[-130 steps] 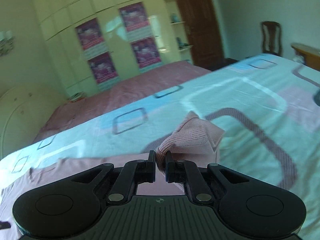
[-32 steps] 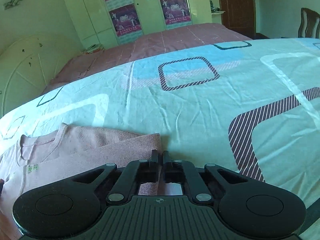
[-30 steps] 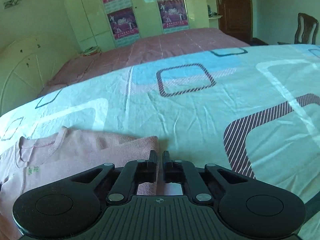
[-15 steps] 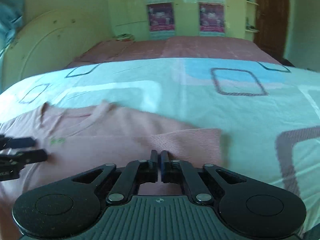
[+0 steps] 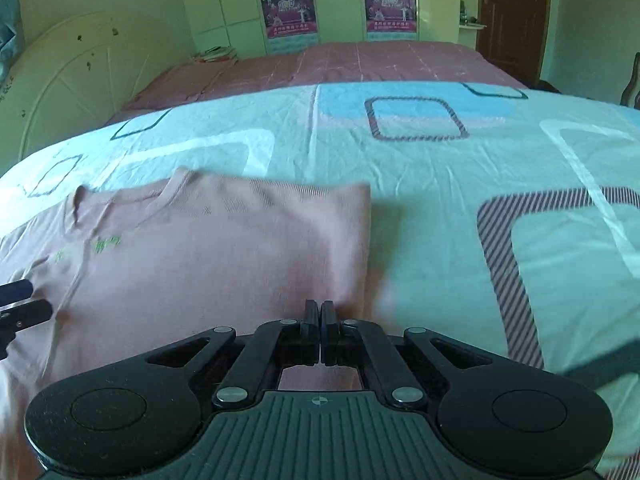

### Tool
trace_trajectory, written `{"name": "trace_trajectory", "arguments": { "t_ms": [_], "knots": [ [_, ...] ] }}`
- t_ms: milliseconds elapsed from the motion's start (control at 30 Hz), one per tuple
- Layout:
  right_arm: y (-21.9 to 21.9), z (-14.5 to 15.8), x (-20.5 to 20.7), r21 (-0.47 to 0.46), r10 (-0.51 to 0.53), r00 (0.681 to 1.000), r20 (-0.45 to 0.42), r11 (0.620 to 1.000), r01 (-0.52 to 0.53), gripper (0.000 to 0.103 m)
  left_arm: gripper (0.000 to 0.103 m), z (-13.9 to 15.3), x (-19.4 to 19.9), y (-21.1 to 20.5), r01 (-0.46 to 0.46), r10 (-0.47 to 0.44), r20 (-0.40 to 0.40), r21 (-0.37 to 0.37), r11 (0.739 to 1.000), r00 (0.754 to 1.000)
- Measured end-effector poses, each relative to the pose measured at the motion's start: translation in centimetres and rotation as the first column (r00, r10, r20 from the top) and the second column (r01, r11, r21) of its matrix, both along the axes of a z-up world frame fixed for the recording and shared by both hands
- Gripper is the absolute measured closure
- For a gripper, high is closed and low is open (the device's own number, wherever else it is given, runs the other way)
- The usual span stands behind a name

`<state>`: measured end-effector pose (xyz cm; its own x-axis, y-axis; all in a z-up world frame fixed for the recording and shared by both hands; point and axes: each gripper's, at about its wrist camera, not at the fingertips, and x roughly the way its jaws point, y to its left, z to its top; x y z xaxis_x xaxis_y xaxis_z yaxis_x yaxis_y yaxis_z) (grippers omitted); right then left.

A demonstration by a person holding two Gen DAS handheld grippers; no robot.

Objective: Fold small clothes
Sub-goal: 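Grasp the sweatshirt side edge with the right gripper and fold it inward, then reach the left gripper to the other sleeve cuff and grasp it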

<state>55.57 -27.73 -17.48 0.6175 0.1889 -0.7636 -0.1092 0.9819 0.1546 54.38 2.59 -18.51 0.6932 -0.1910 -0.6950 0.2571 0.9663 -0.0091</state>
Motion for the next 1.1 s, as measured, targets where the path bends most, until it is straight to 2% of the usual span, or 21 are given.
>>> {"name": "trace_trajectory", "arguments": {
  "t_ms": [100,200,233,300,367,400,433,500,567,667,733,767,833,1100],
  "knots": [
    [0.3,0.1,-3.8,-0.057,-0.004,0.999,0.043,0.998,0.006,0.103,0.051,0.3,-1.9,-0.1,0.025,-0.026,0.025,0.046,0.999,0.999],
    [1.4,1.5,-6.2,-0.056,-0.011,0.992,0.125,0.998,0.019,0.103,0.050,1.4,-2.8,-1.1,0.050,-0.051,0.043,0.011,0.999,0.998],
    [2.0,1.7,-6.7,-0.039,0.002,0.991,0.132,0.999,0.003,0.103,0.050,1.6,-3.2,-1.7,0.061,-0.062,0.061,0.022,0.998,0.996],
    [2.9,1.3,-6.8,0.010,0.017,0.995,0.101,1.000,-0.018,0.103,0.050,1.2,-3.3,-2.5,0.062,-0.066,0.069,0.049,0.997,0.995],
    [2.9,-0.1,-6.5,-0.007,-0.009,0.999,0.054,1.000,0.010,0.088,0.050,0.8,-3.0,-2.1,0.048,-0.050,0.048,0.035,0.998,0.998],
    [2.3,-0.5,-6.6,0.010,-0.023,0.998,0.063,1.000,0.022,0.085,0.051,0.5,-2.9,-1.6,0.031,-0.033,0.038,0.055,0.998,0.999],
    [1.7,-0.6,-6.7,0.037,-0.043,0.997,0.058,0.998,0.041,0.085,0.051,0.3,-2.8,-0.8,0.013,-0.016,0.032,0.072,0.997,0.999],
    [1.8,-0.1,-6.6,0.002,-0.069,0.996,0.048,0.998,0.069,0.085,0.057,0.3,-2.8,1.0,0.020,-0.020,0.024,0.032,0.999,0.999],
    [1.9,0.5,-6.7,-0.004,-0.080,0.995,0.061,0.997,0.081,0.084,0.060,0.5,-3.1,1.7,0.039,-0.040,0.028,0.037,0.999,0.999],
    [2.6,1.0,-7.0,-0.008,-0.080,0.992,0.095,0.997,0.081,0.084,0.054,0.7,-3.4,2.1,0.012,-0.015,0.048,0.071,0.997,0.999],
    [2.9,0.0,-6.4,-0.032,-0.092,0.995,0.044,0.995,0.093,0.084,0.054,0.5,-3.3,3.2,-0.015,0.014,0.028,0.015,1.000,1.000],
    [2.8,-0.4,-6.4,-0.033,-0.092,0.995,0.046,0.995,0.093,0.085,0.054,0.6,-3.3,3.3,-0.017,0.017,0.026,0.010,1.000,1.000],
    [2.9,-0.5,-6.6,-0.043,-0.089,0.994,0.060,0.995,0.092,0.084,0.054,0.7,-3.3,3.2,-0.009,0.008,0.029,0.027,1.000,1.000],
    [2.9,-0.5,-6.7,-0.040,-0.094,0.994,0.053,0.995,0.096,0.084,0.054,0.3,-3.4,3.5,-0.008,0.008,0.036,0.009,1.000,0.999]
  ]
}}
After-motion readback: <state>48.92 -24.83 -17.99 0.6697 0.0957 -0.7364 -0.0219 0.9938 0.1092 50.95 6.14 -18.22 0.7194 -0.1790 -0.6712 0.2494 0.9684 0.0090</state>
